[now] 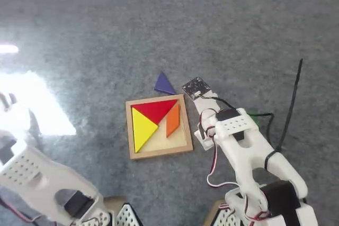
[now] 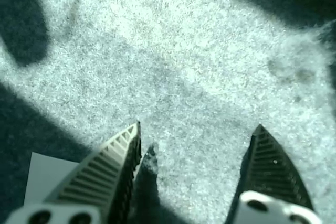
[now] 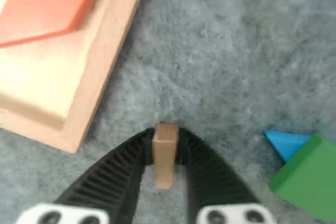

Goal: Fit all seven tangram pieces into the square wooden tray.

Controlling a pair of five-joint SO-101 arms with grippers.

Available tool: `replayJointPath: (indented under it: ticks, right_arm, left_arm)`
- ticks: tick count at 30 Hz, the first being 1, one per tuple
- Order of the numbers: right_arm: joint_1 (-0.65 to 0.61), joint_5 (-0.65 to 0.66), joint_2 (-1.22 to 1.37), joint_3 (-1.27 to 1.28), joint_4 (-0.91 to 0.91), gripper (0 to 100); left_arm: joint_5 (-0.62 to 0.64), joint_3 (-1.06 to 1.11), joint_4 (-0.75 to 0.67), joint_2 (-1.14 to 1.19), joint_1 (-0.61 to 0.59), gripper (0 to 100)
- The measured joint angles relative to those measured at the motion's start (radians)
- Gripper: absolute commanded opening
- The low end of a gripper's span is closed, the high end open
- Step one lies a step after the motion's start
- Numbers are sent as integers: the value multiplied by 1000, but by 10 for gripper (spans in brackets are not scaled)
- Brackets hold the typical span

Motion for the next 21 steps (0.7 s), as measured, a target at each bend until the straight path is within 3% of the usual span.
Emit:
replayJointPath:
  ticks: [8, 12, 16, 21]
  right_arm:
    - [3, -81, -2, -115, 74, 7]
    - [-74, -157, -77, -250, 193, 9]
    - [-222, -321, -115, -324, 199, 9]
    - [-359, -637, -9, -339, 25, 9]
  left_arm:
    - [0, 0, 0, 0, 0, 317]
    - [0, 0, 0, 0, 0, 317]
    - [0, 0, 0, 0, 0, 317]
    - [0, 0, 0, 0, 0, 317]
